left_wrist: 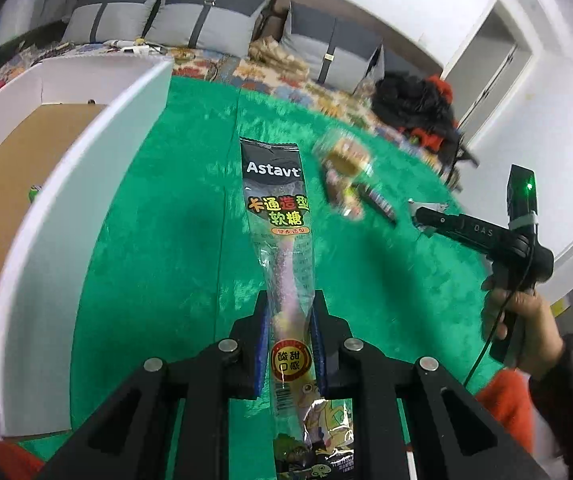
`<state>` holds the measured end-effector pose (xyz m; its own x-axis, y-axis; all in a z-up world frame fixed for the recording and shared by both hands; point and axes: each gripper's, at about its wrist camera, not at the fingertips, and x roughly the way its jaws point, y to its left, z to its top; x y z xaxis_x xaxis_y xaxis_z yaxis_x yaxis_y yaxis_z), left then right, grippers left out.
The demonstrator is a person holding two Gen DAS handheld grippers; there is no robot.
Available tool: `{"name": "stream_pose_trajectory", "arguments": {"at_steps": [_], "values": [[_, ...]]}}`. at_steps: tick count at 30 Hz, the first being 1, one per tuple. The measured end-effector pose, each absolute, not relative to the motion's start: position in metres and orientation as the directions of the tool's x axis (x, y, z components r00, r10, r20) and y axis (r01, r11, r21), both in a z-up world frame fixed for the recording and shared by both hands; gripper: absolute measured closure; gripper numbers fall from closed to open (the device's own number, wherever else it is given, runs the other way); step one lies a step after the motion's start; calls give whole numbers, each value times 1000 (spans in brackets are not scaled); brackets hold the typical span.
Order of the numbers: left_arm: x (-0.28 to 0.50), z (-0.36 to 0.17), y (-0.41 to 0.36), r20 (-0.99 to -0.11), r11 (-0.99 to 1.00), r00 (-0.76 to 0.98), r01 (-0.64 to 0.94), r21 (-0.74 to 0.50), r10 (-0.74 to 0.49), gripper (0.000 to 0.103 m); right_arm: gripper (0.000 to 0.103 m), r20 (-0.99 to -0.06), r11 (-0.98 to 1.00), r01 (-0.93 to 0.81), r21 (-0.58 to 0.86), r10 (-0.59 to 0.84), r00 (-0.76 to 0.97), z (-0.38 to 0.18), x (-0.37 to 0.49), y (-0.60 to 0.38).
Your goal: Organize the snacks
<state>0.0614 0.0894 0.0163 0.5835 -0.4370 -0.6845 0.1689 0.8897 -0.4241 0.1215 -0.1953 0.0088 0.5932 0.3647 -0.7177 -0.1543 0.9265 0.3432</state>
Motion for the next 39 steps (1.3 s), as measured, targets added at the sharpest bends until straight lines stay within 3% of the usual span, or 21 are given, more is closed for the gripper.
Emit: {"name": "stream_pose_trajectory", "arguments": {"at_steps": [4, 9, 11, 13, 14, 16, 22, 25, 29, 33, 39], "values": [[59, 51, 135, -631, 889, 661, 124, -441, -405, 85, 65, -620, 861, -310, 404, 507, 598, 71, 121, -126], [56, 80, 230, -629, 929, 747, -41, -368, -216, 85, 63, -512, 692, -536, 484, 721, 468, 132, 117, 14], [56, 80, 271, -654, 933, 748, -143, -329, -116, 80, 56, -497, 632, -581, 513, 770, 399, 138, 114, 62], [64, 69, 304, -711, 936, 703, -234, -263, -24, 45, 26, -517, 574, -608, 548, 804, 293, 136, 113, 111], [66, 61, 319, -741, 931, 671, -280, -235, 14, 14, 27, -539, 577, -614, 538, 796, 275, 134, 110, 125], [59, 51, 345, -753, 910, 652, -359, -207, 86, 11, 28, -576, 610, -622, 491, 763, 294, 129, 105, 137], [34, 42, 353, -720, 868, 689, -405, -287, 84, 9, 28, -679, 772, -532, 348, 599, 425, 67, 105, 55], [31, 42, 317, -697, 882, 717, -327, -339, -3, 9, 28, -773, 894, -421, 156, 376, 512, 11, 104, -15], [40, 53, 248, -656, 915, 742, -158, -373, -140, 9, 28, -800, 966, -256, -36, 126, 586, -36, 93, -117], [63, 54, 153, -644, 928, 704, 57, -369, -299, 2, 28, -782, 992, -88, -90, -15, 624, -49, 77, -201], [115, 3, 46, -736, 943, 590, 177, -282, -331, 1, 28, -789, 995, 57, -82, -100, 606, -66, 80, -260]]}}
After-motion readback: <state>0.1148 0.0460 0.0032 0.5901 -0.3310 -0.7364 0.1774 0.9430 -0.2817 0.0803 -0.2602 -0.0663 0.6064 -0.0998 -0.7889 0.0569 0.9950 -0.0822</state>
